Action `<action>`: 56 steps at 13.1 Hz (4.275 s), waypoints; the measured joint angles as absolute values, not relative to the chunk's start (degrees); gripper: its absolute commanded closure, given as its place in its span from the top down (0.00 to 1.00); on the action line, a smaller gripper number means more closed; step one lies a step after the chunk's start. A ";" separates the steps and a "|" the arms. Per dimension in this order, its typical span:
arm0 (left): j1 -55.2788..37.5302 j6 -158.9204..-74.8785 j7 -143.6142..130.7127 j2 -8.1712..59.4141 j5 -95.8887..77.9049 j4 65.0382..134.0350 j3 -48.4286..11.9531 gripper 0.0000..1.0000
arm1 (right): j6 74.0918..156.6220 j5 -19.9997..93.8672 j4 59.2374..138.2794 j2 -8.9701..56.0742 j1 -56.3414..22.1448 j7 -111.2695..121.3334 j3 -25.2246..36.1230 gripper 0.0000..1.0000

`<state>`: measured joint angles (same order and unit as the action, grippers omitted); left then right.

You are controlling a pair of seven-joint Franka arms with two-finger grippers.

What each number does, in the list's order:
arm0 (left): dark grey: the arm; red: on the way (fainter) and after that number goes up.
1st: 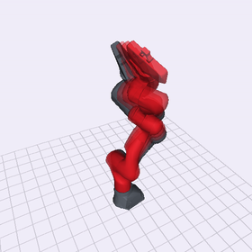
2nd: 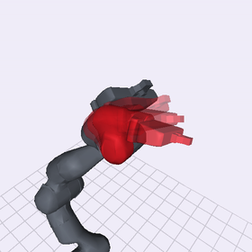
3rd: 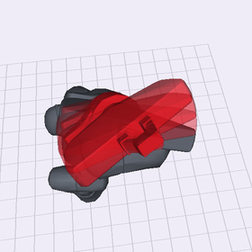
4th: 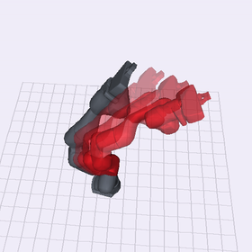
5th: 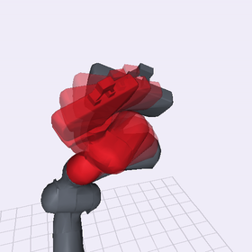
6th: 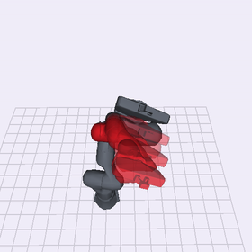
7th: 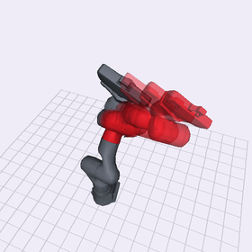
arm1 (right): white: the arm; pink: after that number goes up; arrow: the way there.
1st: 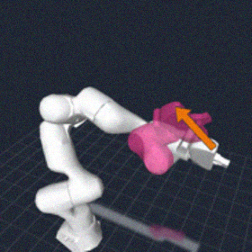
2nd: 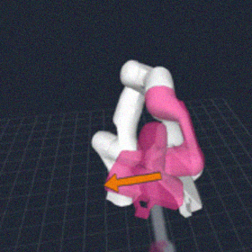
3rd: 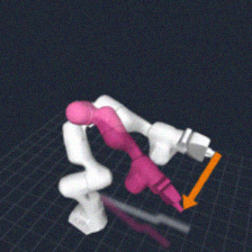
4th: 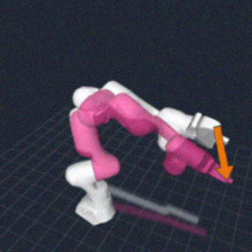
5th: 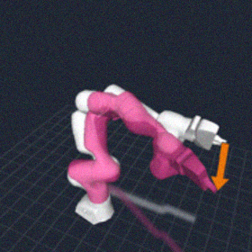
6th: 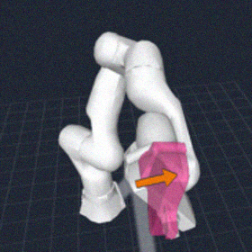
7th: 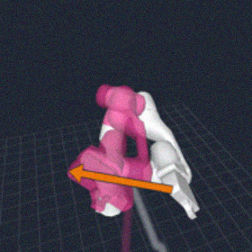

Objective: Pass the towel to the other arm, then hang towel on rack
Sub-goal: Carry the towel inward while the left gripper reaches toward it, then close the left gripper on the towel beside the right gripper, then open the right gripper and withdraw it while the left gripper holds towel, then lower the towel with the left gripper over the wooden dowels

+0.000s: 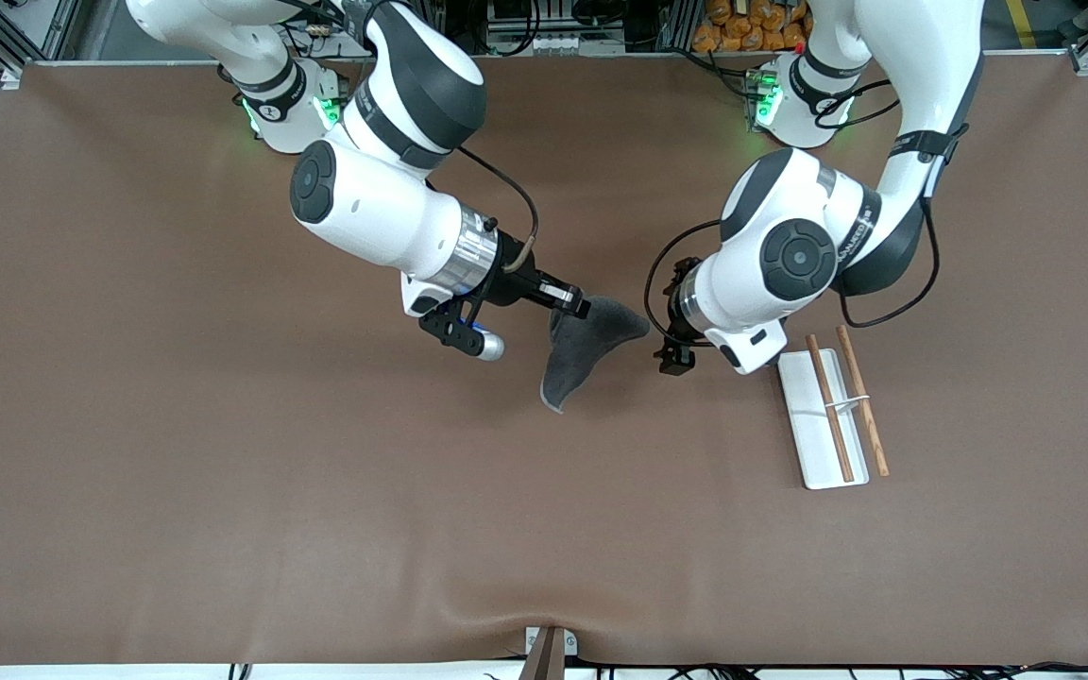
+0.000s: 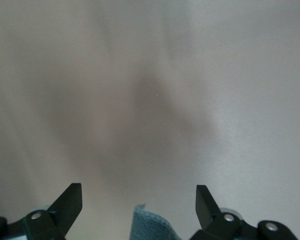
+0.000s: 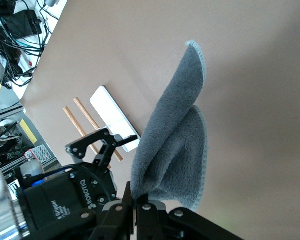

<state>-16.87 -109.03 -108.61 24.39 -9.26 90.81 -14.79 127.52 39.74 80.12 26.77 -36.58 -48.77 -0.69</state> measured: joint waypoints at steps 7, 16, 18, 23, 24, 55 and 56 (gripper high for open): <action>-16.81 -109.03 -109.44 24.70 -15.94 91.36 -14.77 0.50 | 127.54 39.74 80.10 26.89 -36.58 -48.77 -0.69 0.00; -16.69 -109.13 -110.27 25.11 -17.04 90.76 -14.77 0.00 | 127.60 39.74 80.09 26.90 -36.58 -48.77 -0.68 0.00; -16.47 -109.13 -110.27 25.11 -17.18 90.02 -14.77 0.00 | 127.60 39.74 80.09 26.90 -36.58 -48.77 -0.68 0.00; -15.86 -109.21 -107.62 25.11 -17.18 88.39 -14.51 0.00 | 127.61 39.74 80.07 26.91 -36.58 -48.77 -0.67 0.00; -15.67 -109.26 -106.03 25.10 -17.18 87.65 -14.37 0.00 | 127.61 39.74 80.07 26.91 -36.58 -48.77 -0.67 0.36; -4.09 -100.15 -13.45 18.32 9.02 84.64 -13.84 0.00 | 84.31 0.77 78.34 10.76 1.05 10.17 1.45 1.00; -3.50 -100.14 -11.85 18.34 9.21 84.70 -13.80 0.00 | 83.57 0.65 78.97 9.21 1.84 10.25 1.35 1.00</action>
